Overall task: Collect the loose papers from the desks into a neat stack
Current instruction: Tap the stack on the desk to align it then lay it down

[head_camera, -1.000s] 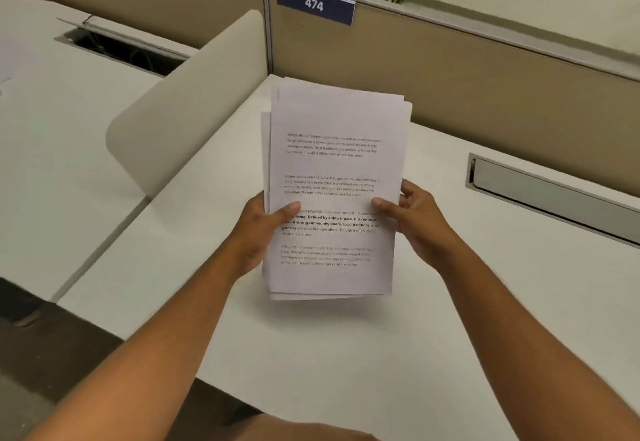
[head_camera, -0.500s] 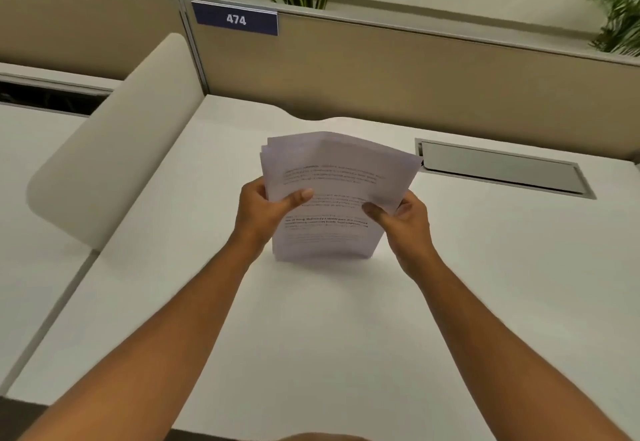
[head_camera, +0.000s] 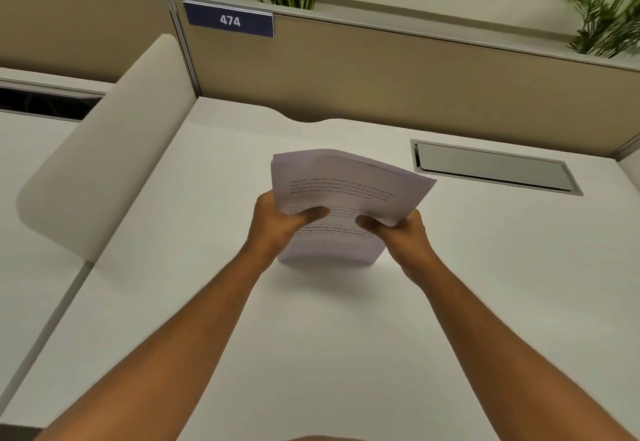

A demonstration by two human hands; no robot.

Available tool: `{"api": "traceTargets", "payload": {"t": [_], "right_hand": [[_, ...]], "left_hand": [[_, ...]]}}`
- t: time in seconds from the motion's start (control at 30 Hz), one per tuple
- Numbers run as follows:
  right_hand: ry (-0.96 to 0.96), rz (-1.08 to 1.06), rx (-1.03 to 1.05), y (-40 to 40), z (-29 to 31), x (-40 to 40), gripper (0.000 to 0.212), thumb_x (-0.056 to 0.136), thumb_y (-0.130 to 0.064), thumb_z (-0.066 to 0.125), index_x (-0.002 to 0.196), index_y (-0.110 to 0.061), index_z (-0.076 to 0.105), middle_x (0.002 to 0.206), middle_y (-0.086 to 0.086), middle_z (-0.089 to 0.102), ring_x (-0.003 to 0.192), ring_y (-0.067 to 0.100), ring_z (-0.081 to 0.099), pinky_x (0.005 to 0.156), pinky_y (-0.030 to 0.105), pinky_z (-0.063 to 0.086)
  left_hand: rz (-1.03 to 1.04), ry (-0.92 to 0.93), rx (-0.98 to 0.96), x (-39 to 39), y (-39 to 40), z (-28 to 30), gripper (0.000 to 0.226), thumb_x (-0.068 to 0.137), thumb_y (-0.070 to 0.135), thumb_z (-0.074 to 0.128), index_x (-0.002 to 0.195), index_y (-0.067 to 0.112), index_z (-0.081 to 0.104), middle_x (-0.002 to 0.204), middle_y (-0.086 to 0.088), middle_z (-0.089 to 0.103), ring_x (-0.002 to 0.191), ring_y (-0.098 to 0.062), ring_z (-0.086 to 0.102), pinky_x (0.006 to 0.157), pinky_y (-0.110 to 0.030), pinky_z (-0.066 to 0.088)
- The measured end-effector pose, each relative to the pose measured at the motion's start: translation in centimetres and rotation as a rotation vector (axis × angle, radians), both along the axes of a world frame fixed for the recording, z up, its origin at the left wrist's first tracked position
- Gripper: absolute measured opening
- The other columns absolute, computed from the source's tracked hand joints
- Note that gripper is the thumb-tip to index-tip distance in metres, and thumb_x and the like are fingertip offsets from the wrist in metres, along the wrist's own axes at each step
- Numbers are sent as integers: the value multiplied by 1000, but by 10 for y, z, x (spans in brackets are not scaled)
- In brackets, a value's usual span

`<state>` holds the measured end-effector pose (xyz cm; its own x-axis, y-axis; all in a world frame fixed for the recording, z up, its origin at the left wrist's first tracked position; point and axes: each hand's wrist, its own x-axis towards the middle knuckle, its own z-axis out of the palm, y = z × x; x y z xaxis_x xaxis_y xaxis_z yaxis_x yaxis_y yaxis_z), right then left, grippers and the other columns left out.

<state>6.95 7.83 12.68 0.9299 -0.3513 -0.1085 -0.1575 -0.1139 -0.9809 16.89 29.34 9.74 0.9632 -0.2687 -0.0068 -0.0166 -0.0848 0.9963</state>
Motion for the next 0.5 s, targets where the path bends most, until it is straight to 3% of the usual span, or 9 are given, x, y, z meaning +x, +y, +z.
{"api": "traceTargets", "payload": {"t": [0.13,0.23,0.27,0.33,0.43,0.5], "right_hand": [[28,-14,-29,-2,-1,-5,43,80,-18,91,118,-30,74,113,-9,80,103,10,76,99,46,62],[-44,-157,-108,3,13,-7,80,73,-36,94,143,-24,56,132,-16,70,117,6,70,105,29,57],[-131,-262,-203,7,21,-9,92,76,-41,93,152,-24,44,145,-16,58,130,5,61,111,23,50],[-393,-392,-523,19,42,-13,96,87,-39,81,161,-11,27,165,1,36,152,20,39,124,38,36],[-638,-217,-1042,56,80,-11,88,89,-31,71,157,5,31,166,27,29,157,45,26,127,63,18],[-570,-81,-1296,80,86,-2,83,90,-34,69,158,-1,37,167,23,30,158,45,24,125,69,12]], "left_hand": [[-16,14,28,1,2,-7,45,76,20,99,116,25,80,112,6,84,99,-13,81,86,-30,67],[-17,47,19,7,3,-10,39,76,20,100,110,24,82,108,4,85,97,-14,82,89,-35,68],[-21,55,18,8,3,-12,39,76,21,100,112,22,83,109,2,86,99,-17,82,91,-37,67],[-34,65,9,10,3,-12,42,77,21,99,115,17,84,110,-1,86,101,-20,82,92,-39,67],[-59,65,-8,9,4,-12,41,78,17,98,116,12,84,109,-3,87,101,-22,83,93,-43,67],[-79,52,-32,7,5,-10,36,80,15,95,115,15,84,104,3,87,97,-17,83,87,-42,67]]}}
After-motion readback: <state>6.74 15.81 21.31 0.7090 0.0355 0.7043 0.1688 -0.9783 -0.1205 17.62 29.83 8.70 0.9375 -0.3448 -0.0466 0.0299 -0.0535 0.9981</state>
